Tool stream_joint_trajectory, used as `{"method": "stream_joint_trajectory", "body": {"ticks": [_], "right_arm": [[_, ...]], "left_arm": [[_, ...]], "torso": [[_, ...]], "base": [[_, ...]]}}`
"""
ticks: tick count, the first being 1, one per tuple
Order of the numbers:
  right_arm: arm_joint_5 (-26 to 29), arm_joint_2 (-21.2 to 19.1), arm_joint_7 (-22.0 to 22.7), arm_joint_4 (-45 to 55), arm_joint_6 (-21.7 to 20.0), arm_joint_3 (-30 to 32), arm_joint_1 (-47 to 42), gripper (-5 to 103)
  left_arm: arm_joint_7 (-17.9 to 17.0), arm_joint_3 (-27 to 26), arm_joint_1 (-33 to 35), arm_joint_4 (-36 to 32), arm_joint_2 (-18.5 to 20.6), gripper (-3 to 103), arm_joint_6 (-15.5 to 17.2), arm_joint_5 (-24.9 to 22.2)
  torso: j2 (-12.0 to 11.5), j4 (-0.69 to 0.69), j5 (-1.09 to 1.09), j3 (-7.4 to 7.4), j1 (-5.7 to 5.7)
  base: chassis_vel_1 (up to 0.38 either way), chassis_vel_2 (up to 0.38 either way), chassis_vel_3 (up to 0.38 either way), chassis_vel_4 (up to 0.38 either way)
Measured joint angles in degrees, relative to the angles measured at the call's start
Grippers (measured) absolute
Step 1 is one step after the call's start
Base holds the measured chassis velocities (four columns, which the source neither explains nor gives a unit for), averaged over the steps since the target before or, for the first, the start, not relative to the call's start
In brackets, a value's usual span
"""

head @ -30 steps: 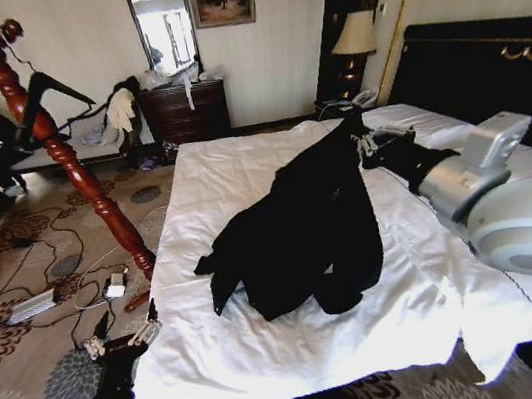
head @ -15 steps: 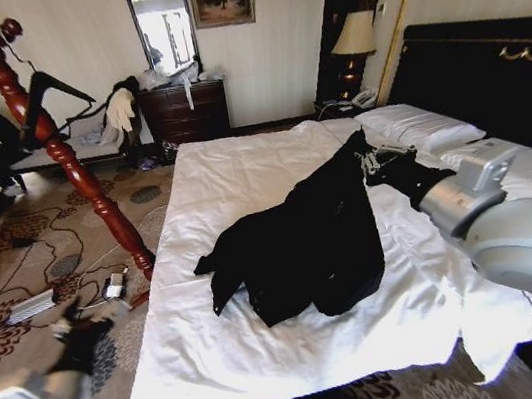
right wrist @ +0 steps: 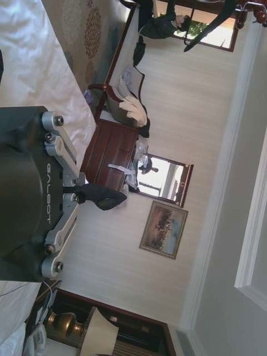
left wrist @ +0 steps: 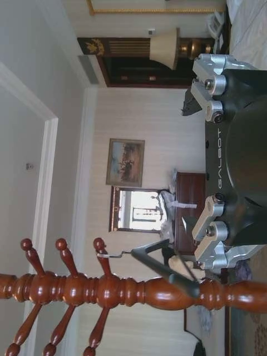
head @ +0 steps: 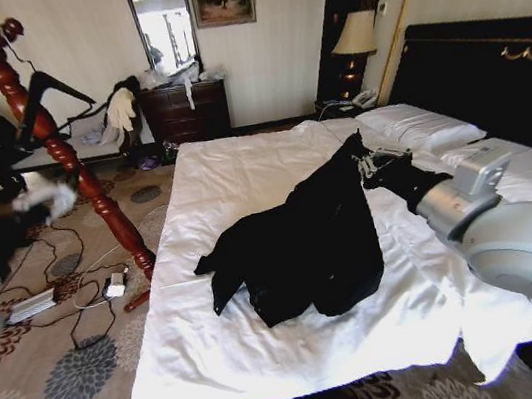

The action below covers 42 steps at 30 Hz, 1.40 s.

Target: Pick up the clothes from the bed and hang them on the clothes hanger.

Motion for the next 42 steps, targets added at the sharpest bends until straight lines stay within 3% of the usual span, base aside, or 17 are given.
{"method": "stream_joint_trajectory", "body": {"ticks": [3, 10, 16, 18, 19, 22, 23, 26, 32, 33, 42], "right_arm": [[-0.2, 0.0, 0.1, -0.5, 0.0, 0.2, -0.5, 0], [-1.0, 0.5, -0.3, -1.7, 0.1, 0.1, -0.7, 0], [-2.1, 1.0, -0.3, -1.6, 0.4, 0.3, -1.9, 0], [-2.2, 1.2, -0.3, -1.5, 0.4, 0.4, -2.0, 0], [-2.2, 1.2, -0.3, -1.5, 0.4, 0.4, -2.0, 0], [-2.2, 1.3, -0.3, -1.6, 0.4, 0.4, -1.9, 0], [-2.2, 1.3, -0.3, -1.6, 0.4, 0.4, -1.9, 0], [-2.4, 1.5, -0.2, -1.3, 0.4, 0.7, -2.4, 0], [-3.1, 1.6, -0.2, -0.8, 0.4, 2.1, -4.2, 0], [-3.3, 1.7, -0.3, -0.8, 0.4, 2.2, -4.4, 0], [-3.4, 2.5, -0.5, -0.3, 0.5, 2.6, -4.5, 0]], "left_arm": [[-1.9, 5.3, -6.4, 5.4, 3.7, 100, 2.0, -1.0], [-3.3, 7.5, -11.4, 14.9, 7.7, 100, 3.4, -3.7], [0.4, 7.6, -12.7, 26.8, 16.7, 100, 3.0, -8.9], [0.9, 6.9, -11.3, 31.0, 20.6, 100, 2.7, -10.8], [0.9, 6.9, -11.3, 31.0, 20.6, 100, 2.7, -10.8], [0.9, 2.2, -5.9, 38.8, 28.0, 101, 3.1, -14.1], [0.9, 2.2, -5.9, 38.8, 28.0, 101, 3.1, -14.1], [0.9, 0.8, -2.3, 45.6, 34.1, 99, 3.9, -15.0], [-0.9, 0.0, 2.1, 50.0, 38.8, 99, 6.1, -15.3], [-1.3, -1.0, 3.8, 51.3, 40.4, 103, 6.8, -15.5], [-2.6, -11.0, 19.6, 63.9, 52.0, 99, 9.7, -15.7]], "torso": [[0.0, 0.01, 0.00, -0.01, -0.01], [0.0, 0.03, -0.01, 0.00, 0.00], [0.0, 0.00, 0.02, 0.00, 0.00], [0.0, 0.01, 0.00, -0.01, -0.01], [0.0, 0.01, 0.00, -0.01, -0.01], [0.0, 0.01, 0.02, -0.01, -0.01], [0.0, 0.01, 0.02, -0.01, -0.01], [0.0, -0.01, 0.05, -0.01, -0.01], [0.0, 0.04, -0.01, -0.01, -0.01], [0.0, 0.05, -0.01, -0.01, -0.02], [0.0, 0.00, 0.00, 0.00, 0.00]], "base": [[0.000, 0.000, 0.000, 0.000], [0.000, 0.000, 0.000, 0.000], [0.000, 0.000, 0.000, 0.000], [0.000, 0.000, 0.000, 0.000], [0.000, 0.000, 0.000, 0.000], [0.000, 0.000, 0.000, 0.000], [0.000, 0.000, 0.000, 0.000], [0.000, 0.000, 0.000, 0.000], [0.000, 0.000, 0.000, 0.000], [0.000, 0.000, 0.000, 0.000], [0.000, 0.000, 0.000, 0.000]]}}
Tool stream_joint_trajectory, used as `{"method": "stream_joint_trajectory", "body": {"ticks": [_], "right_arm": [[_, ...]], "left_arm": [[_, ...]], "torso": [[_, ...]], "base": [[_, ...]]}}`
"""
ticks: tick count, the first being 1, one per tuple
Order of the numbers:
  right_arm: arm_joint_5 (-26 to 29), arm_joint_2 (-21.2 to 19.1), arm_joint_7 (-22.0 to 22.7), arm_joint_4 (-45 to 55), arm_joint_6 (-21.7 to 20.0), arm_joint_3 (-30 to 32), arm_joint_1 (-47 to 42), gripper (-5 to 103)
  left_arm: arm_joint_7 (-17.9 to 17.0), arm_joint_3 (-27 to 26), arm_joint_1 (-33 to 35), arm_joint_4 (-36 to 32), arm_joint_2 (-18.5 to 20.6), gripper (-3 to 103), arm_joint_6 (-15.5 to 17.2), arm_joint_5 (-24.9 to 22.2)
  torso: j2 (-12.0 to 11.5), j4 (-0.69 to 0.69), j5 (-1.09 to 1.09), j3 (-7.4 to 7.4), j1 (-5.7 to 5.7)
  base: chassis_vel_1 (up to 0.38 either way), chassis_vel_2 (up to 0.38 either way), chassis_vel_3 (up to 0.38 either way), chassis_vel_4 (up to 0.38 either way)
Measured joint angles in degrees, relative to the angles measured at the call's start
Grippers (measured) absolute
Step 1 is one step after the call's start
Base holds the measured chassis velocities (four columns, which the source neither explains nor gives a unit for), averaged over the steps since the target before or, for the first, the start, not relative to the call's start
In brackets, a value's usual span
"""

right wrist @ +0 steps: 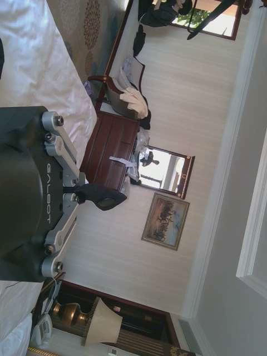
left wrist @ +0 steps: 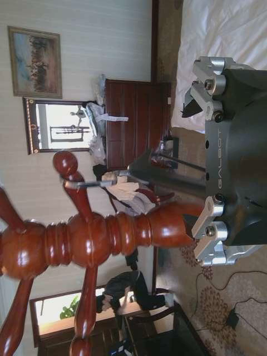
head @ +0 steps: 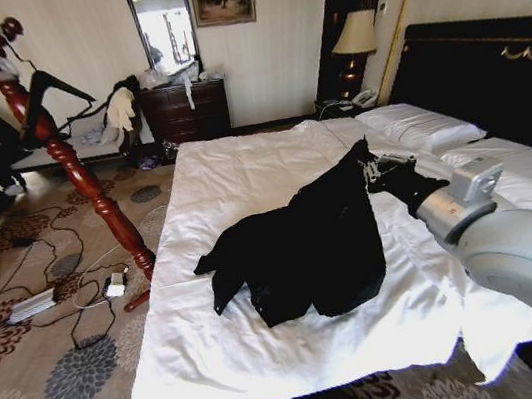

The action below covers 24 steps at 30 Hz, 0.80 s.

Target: Pick up the clothes from the bed and hang them on the clothes hanger.

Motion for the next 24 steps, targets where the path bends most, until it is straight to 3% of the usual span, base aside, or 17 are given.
{"method": "stream_joint_trajectory", "body": {"ticks": [5, 13, 24], "right_arm": [[-0.3, 0.0, -0.2, 1.1, 0.1, 3.3, -3.5, 0], [-1.6, 0.4, -0.7, 0.9, 0.4, 5.0, -6.2, 0], [-1.7, -0.6, -0.8, 0.7, 0.6, 6.6, -8.4, 0]], "left_arm": [[-0.9, -3.2, 3.9, 4.2, 3.4, 99, 0.2, 1.3], [-1.1, -4.2, 4.4, 6.5, 4.2, 99, 0.6, 0.5], [-1.3, -8.6, 10.7, 12.2, 6.3, 95, 2.4, 1.9]], "torso": [[0.0, 0.00, 0.02, -0.01, 0.00], [0.0, 0.04, 0.03, -0.02, -0.03], [0.0, 0.01, 0.02, -0.02, -0.02]], "base": [[0.000, 0.000, 0.000, 0.000], [0.000, 0.000, 0.000, 0.000], [0.000, 0.000, 0.000, 0.000]]}}
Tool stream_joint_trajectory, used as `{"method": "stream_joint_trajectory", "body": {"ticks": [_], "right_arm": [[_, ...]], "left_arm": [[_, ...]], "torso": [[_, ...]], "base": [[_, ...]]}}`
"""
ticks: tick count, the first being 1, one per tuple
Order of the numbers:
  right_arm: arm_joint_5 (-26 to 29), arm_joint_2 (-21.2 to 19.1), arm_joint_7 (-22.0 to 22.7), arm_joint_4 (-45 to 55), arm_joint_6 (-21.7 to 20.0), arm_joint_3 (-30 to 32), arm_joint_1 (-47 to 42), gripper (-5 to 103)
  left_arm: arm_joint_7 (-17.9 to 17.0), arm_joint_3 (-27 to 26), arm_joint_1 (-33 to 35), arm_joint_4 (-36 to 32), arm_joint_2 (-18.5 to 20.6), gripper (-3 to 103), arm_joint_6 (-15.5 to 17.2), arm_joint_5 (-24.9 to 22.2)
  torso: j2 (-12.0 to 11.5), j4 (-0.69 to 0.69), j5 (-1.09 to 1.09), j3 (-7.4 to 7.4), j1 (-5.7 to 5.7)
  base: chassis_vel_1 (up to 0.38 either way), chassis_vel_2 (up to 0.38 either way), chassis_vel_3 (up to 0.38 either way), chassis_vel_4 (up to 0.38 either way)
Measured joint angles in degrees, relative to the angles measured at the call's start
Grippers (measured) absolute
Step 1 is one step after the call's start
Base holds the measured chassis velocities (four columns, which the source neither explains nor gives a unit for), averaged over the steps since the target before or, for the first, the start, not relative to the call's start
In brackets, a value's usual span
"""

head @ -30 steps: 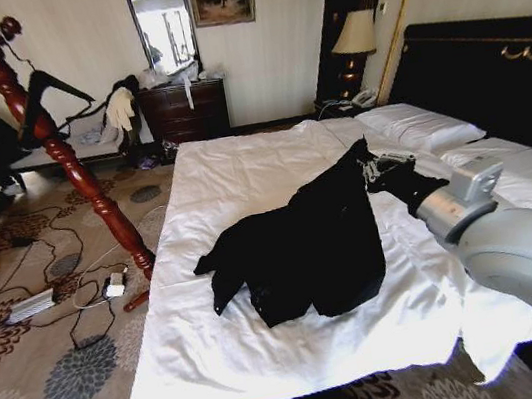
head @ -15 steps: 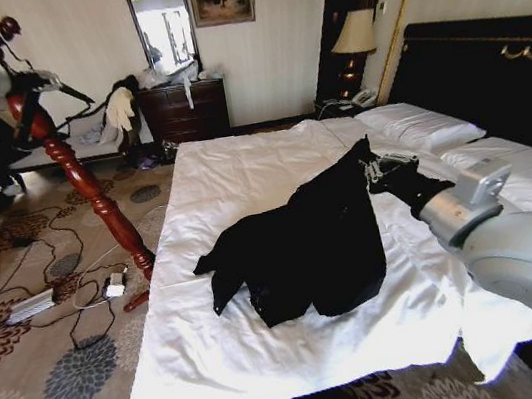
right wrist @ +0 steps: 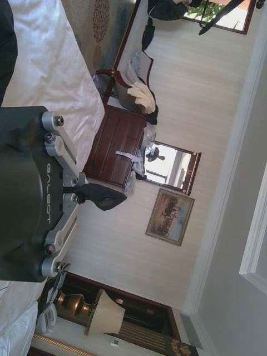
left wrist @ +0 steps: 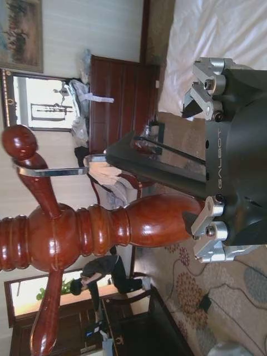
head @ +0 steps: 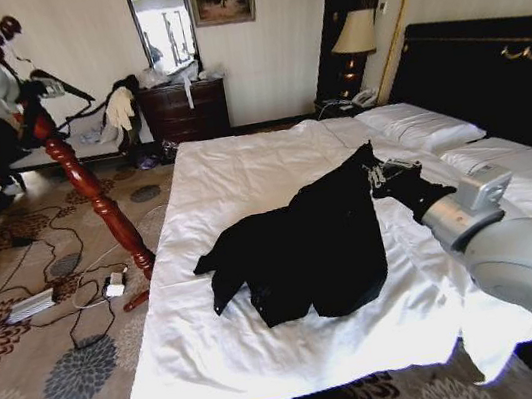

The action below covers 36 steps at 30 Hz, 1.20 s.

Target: Pick up the clothes from the bed and hang them on the clothes hanger.

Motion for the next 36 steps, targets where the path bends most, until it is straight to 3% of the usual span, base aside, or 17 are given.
{"method": "stream_joint_trajectory", "body": {"ticks": [5, 8, 10, 14, 15, 17, 20, 22, 29, 36], "right_arm": [[0.0, -0.5, -0.2, -0.1, 0.2, -0.2, 0.4, 0], [0.0, -0.9, -0.2, -0.1, 0.2, -0.3, 0.5, 0], [0.0, -1.0, -0.2, -0.1, 0.2, -0.3, 0.5, 0], [-0.1, -1.0, -0.1, 0.0, 0.3, -0.4, 0.1, 0], [-0.1, -1.0, -0.1, 0.0, 0.3, -0.4, 0.1, 0], [-0.2, -0.9, 0.0, 0.1, 0.3, -0.5, 0.0, 0], [-0.3, -0.8, 0.0, 0.0, 0.3, -0.5, 0.0, 0], [-0.3, -0.7, 0.0, 0.0, 0.3, -0.5, 0.0, 0], [-0.6, -0.5, 0.1, -0.1, 0.3, -0.7, -0.1, 0], [-0.9, 0.0, 0.1, 0.1, 0.3, -0.9, -0.6, 0]], "left_arm": [[0.1, -1.0, 1.6, 0.8, 0.3, 82, 0.6, 1.6], [0.4, -1.2, 1.8, 1.1, 0.0, 64, 0.6, 1.7], [0.7, -1.2, 1.8, 1.2, -0.1, 64, 0.6, 1.7], [1.1, -1.3, 2.2, 1.1, -0.4, 43, 0.5, 2.1], [1.1, -1.3, 2.2, 1.1, -0.4, 43, 0.5, 2.1], [1.1, -1.3, 2.4, 0.8, -0.4, 32, 0.3, 2.7], [1.1, -1.3, 2.4, 0.9, -0.1, 26, 0.1, 2.9], [1.0, -1.0, 2.3, 1.1, 0.1, 17, -0.3, 3.3], [1.7, -0.7, 1.9, -0.5, -0.7, 17, -1.2, 4.8], [4.1, 1.7, -1.6, -6.4, -4.9, 17, -3.7, 8.0]], "torso": [[0.0, 0.01, -0.01, 0.01, 0.01], [0.0, 0.01, 0.00, 0.00, 0.00], [0.0, 0.02, -0.01, 0.00, 0.01], [0.0, 0.01, -0.01, 0.00, 0.00], [0.0, 0.01, -0.01, 0.00, 0.00], [0.0, 0.00, -0.01, 0.00, 0.01], [0.0, 0.01, -0.01, 0.00, 0.01], [0.0, -0.01, -0.01, 0.01, 0.01], [0.0, 0.00, -0.01, 0.00, 0.01], [0.0, 0.00, -0.01, 0.00, 0.01]], "base": [[0.000, 0.000, 0.000, 0.000], [0.000, 0.000, 0.000, 0.000], [0.000, 0.000, 0.000, 0.000], [0.000, 0.000, 0.000, 0.000], [0.000, 0.000, 0.000, 0.000], [0.000, 0.000, 0.000, 0.000], [0.000, 0.000, 0.000, 0.000], [0.000, 0.000, 0.000, 0.000], [0.000, 0.000, 0.000, 0.000], [0.000, 0.000, 0.000, 0.000]]}}
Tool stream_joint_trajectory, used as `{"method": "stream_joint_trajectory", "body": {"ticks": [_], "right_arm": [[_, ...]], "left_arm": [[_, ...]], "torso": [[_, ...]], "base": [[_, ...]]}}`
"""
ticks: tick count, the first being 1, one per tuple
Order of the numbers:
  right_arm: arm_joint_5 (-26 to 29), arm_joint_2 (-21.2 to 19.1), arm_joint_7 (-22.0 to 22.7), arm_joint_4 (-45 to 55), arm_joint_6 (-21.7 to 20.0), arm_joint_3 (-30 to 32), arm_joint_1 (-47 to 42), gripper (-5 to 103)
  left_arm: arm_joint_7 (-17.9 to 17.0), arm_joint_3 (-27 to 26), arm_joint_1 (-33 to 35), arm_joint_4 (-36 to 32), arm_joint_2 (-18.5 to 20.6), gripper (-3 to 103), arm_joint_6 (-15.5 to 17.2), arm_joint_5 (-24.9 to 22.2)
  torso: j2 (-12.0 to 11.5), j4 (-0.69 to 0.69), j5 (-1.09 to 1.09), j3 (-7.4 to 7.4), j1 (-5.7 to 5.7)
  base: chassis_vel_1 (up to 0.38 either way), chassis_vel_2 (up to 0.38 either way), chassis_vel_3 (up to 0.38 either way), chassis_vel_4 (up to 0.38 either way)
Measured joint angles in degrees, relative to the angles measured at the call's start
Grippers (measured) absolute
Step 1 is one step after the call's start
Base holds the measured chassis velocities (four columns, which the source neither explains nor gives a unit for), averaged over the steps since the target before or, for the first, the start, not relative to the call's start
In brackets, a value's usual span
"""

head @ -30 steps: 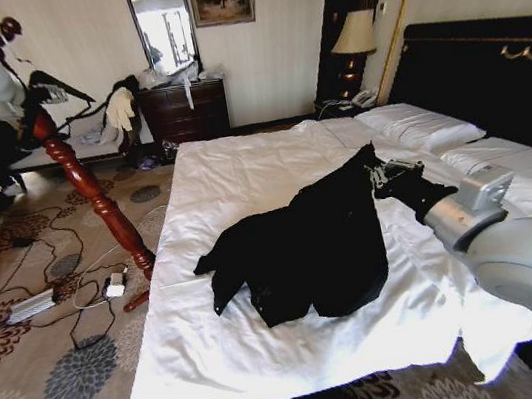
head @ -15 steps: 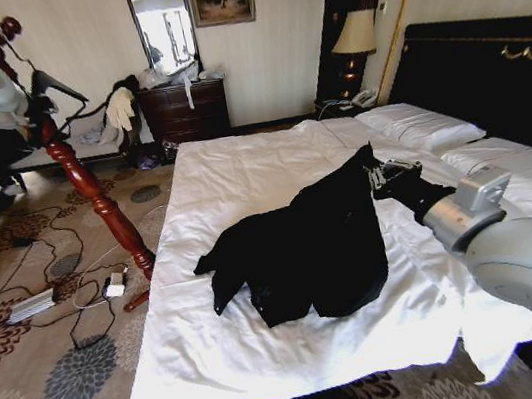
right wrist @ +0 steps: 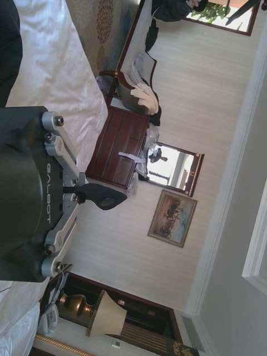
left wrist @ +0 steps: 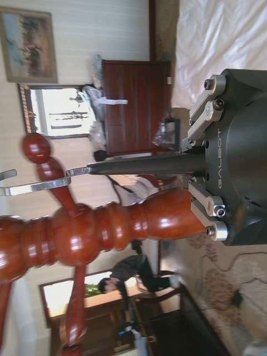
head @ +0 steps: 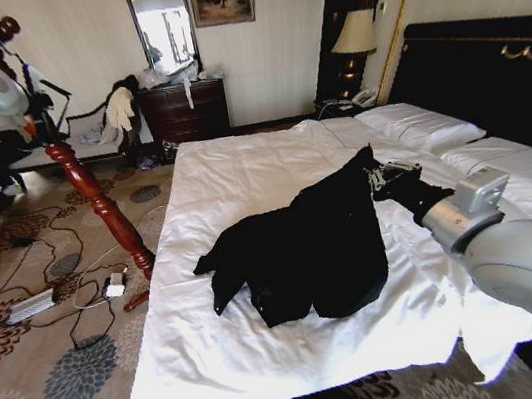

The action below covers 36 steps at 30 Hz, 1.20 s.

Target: Pick up the clothes from the bed and hang them on the clothes hanger.

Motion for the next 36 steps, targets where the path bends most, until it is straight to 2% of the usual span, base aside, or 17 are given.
{"method": "stream_joint_trajectory", "body": {"ticks": [4, 6, 7, 12, 13, 17, 19, 23, 24, 27, 28, 29, 33, 34, 36], "right_arm": [[-0.2, 0.0, 0.0, -0.1, 0.0, -0.1, -0.1, 0], [-0.3, 0.1, 0.0, -0.1, 0.1, -0.3, -0.1, 0], [-0.3, 0.1, 0.0, -0.1, 0.1, -0.3, -0.1, 0], [-0.5, 0.3, -0.2, 0.0, 0.2, -0.6, -0.2, 0], [-0.5, 0.3, -0.2, 0.0, 0.2, -0.6, -0.2, 0], [-0.8, 0.9, -0.1, 0.2, 0.2, -0.5, -1.0, 0], [-0.8, 1.0, -0.1, 0.2, 0.2, -0.4, -1.2, 0], [-0.9, 0.6, 0.0, 0.2, 0.6, 0.0, -1.5, 0], [-0.9, 0.6, 0.0, 0.2, 0.6, 0.0, -1.5, 0], [-1.0, 0.2, 0.0, 0.2, 0.9, 0.2, -1.6, 0], [-1.0, 0.2, 0.0, 0.2, 0.9, 0.2, -1.6, 0], [-1.0, 0.2, 0.1, 0.2, 0.9, 0.3, -1.6, 0], [-1.0, 0.3, 0.6, 1.3, 0.4, 0.6, -2.3, 0], [-1.0, 0.3, 0.6, 1.3, 0.4, 0.6, -2.3, 0], [-1.0, 0.4, 0.7, 1.4, 0.4, 0.6, -2.8, 0]], "left_arm": [[1.1, 2.7, -3.4, -5.0, -3.2, 17, -0.2, 0.2], [3.1, 6.6, -7.3, -12.0, -7.9, 17, -0.9, 1.8], [3.1, 6.6, -7.3, -12.0, -7.9, 17, -0.9, 1.8], [4.6, 9.2, -10.8, -18.5, -14.6, 17, -2.8, 3.7], [4.6, 9.2, -10.8, -18.5, -14.6, 17, -2.8, 3.7], [7.8, 11.0, -14.0, -25.2, -20.4, 17, -3.7, 2.8], [8.5, 11.2, -14.2, -26.9, -21.6, 17, -4.1, 2.4], [14.8, 12.3, -14.3, -35.8, -27.2, 17, -6.2, 0.5], [14.8, 12.3, -14.3, -35.8, -27.2, 17, -6.2, 0.5], [22.0, 13.2, -14.0, -41.9, -30.7, 17, -7.3, -0.9], [22.0, 13.2, -14.0, -41.9, -30.7, 17, -7.3, -0.9], [24.2, 13.7, -13.7, -44.8, -32.1, 17, -7.9, -1.0], [28.9, 15.7, -13.5, -52.0, -35.4, 17, -8.3, -0.8], [28.9, 15.7, -13.5, -52.0, -35.4, 17, -8.3, -0.8], [32.5, 17.4, -13.4, -53.8, -36.3, 17, -8.5, 0.2]], "torso": [[0.0, 0.03, 0.02, -0.01, 0.00], [0.0, 0.03, -0.02, -0.01, -0.01], [0.0, 0.03, -0.02, -0.01, -0.01], [0.0, 0.01, -0.02, 0.00, 0.00], [0.0, 0.01, -0.02, 0.00, 0.00], [0.0, 0.02, 0.01, -0.01, -0.01], [0.0, 0.02, 0.00, -0.01, -0.01], [0.0, 0.00, 0.00, 0.00, 0.00], [0.0, 0.00, 0.00, 0.00, 0.00], [0.0, 0.00, 0.00, -0.01, 0.00], [0.0, 0.00, 0.00, -0.01, 0.00], [0.0, 0.01, 0.01, -0.01, 0.00], [0.0, 0.01, 0.00, -0.01, -0.01], [0.0, 0.01, 0.00, -0.01, -0.01], [0.0, 0.02, 0.02, -0.01, -0.01]], "base": [[0.000, 0.000, 0.000, 0.000], [0.000, 0.000, 0.000, 0.000], [0.000, 0.000, 0.000, 0.000], [0.000, 0.000, 0.000, 0.000], [0.000, 0.000, 0.000, 0.000], [0.000, 0.000, 0.000, 0.000], [0.000, 0.000, 0.000, 0.000], [0.000, 0.000, 0.000, 0.000], [0.000, 0.000, 0.000, 0.000], [0.000, 0.000, 0.000, 0.000], [0.000, 0.000, 0.000, 0.000], [0.000, 0.000, 0.000, 0.000], [0.000, 0.000, 0.000, 0.000], [0.000, 0.000, 0.000, 0.000], [0.000, 0.000, 0.000, 0.000]]}}
